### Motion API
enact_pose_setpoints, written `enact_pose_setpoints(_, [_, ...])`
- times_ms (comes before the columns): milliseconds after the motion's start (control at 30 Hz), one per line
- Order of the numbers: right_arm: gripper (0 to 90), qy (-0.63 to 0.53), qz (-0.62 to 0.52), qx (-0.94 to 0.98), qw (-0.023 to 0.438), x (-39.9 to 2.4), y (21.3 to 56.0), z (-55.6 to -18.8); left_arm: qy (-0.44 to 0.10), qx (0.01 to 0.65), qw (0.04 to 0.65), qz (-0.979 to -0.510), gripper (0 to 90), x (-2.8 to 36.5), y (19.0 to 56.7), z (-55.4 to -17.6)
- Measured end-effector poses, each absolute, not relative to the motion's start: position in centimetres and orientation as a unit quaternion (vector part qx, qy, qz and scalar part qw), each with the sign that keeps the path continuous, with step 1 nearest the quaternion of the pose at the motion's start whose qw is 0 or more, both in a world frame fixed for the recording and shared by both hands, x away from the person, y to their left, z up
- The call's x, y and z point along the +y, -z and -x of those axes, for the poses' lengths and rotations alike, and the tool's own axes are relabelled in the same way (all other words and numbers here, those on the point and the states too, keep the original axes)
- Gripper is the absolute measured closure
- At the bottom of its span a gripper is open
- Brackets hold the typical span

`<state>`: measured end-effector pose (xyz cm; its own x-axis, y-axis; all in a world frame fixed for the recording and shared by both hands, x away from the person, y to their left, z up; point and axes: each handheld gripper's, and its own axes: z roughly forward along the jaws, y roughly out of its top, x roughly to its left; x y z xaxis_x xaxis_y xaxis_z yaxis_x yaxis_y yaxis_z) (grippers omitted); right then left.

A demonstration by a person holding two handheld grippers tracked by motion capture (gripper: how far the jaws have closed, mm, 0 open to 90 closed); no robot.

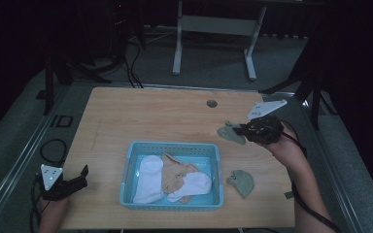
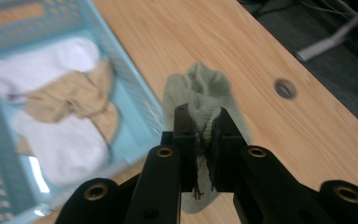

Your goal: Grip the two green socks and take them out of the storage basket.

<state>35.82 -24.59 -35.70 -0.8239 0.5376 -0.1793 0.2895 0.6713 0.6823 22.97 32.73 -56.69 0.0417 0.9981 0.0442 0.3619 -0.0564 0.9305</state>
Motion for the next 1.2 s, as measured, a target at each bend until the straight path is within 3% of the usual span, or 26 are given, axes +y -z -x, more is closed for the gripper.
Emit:
enact_pose_setpoints(667, [82.9, -0.289, -0.329, 0.886, 0.153, -29.8, 44.8, -39.2, -0.402, 0.563, 0.394, -0.606, 0.3, 32.7, 56.7, -23.0])
enact_pose_setpoints(1000, [82.3, -0.288, -0.353, 0.884, 0.102, -29.7, 50.3, -39.6, -0.405, 0.562, 0.393, -0.605, 0.4, 32.7, 56.7, -23.0])
enact_pose_setpoints(1067, [80.2, -0.289, -0.353, 0.885, 0.093, -29.6, 50.9, -39.5, -0.404, 0.562, 0.394, -0.605, 0.4, 32.7, 56.7, -23.0])
enact_pose_setpoints(1200, [67.0, -0.299, -0.354, 0.882, 0.091, -29.7, 50.7, -39.2, -0.405, 0.562, 0.393, -0.605, 0.3, 32.7, 56.7, -23.0])
